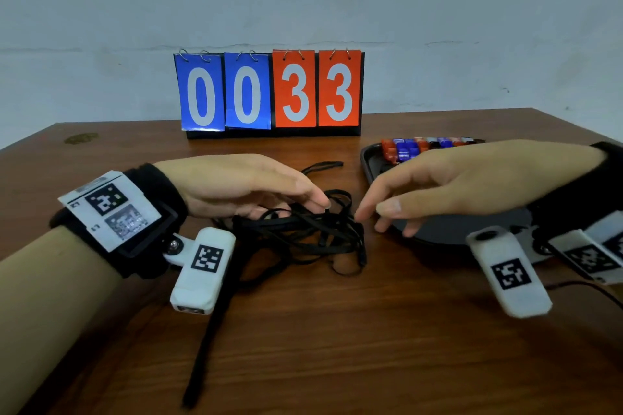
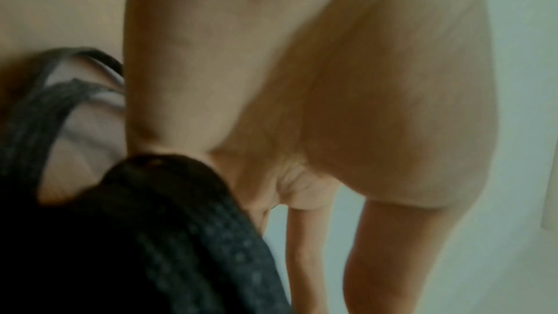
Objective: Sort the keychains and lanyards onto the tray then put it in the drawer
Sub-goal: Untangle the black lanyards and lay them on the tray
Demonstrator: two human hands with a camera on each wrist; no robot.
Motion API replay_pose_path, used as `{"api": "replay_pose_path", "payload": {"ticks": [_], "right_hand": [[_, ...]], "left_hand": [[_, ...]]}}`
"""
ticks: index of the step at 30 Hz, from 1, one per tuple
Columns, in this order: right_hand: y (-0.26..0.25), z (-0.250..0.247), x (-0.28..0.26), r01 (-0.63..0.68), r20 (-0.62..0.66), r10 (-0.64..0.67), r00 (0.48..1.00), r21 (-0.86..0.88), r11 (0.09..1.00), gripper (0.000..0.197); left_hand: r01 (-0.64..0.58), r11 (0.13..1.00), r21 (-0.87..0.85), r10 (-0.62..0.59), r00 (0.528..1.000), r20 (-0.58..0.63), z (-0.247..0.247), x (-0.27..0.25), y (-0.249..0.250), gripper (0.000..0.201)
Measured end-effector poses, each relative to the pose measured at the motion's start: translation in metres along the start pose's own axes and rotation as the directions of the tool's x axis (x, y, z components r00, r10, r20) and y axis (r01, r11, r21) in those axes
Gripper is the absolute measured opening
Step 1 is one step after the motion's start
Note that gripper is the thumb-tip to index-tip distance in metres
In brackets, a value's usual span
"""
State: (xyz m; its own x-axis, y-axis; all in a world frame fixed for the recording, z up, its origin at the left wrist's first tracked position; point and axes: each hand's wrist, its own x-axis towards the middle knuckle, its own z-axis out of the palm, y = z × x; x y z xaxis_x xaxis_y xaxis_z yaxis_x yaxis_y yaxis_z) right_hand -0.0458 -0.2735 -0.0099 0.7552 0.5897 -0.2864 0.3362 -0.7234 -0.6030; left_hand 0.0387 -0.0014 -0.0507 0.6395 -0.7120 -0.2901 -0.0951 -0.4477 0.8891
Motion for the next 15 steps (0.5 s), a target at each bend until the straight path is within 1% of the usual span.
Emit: {"api": "replay_pose_path", "payload": {"ticks": [4,6,8,12,15], "right_hand": [[0.002,0.001,0.002,0.011,0.013,-0.011,1.0,0.006,1.0,0.034],[0.008,-0.001,0.004,0.017,0.008,-0.017,1.0,0.05,0.999,0.033],[0.015,-0.002,0.006,0.025,0.004,-0.025,1.0,0.098,0.995,0.034],[0.027,-0.001,0.013,0.025,-0.002,-0.025,1.0,0.222,0.975,0.035],[0.034,0.002,0.02,0.043,0.011,-0.051,0.999,0.369,0.928,0.035]], "left_hand": [[-0.051,0.982,0.183,0.042,0.998,0.05,0.002,-0.003,0.0,0.03],[-0.065,0.97,0.235,0.048,0.996,0.079,0.001,-0.004,-0.001,0.033],[-0.068,0.961,0.27,0.047,0.995,0.085,0.001,-0.004,-0.001,0.03],[-0.072,0.956,0.286,0.057,0.997,0.061,0.001,-0.002,-0.001,0.015],[-0.096,0.965,0.244,0.085,0.995,0.054,0.003,-0.002,-0.003,0.015]]}}
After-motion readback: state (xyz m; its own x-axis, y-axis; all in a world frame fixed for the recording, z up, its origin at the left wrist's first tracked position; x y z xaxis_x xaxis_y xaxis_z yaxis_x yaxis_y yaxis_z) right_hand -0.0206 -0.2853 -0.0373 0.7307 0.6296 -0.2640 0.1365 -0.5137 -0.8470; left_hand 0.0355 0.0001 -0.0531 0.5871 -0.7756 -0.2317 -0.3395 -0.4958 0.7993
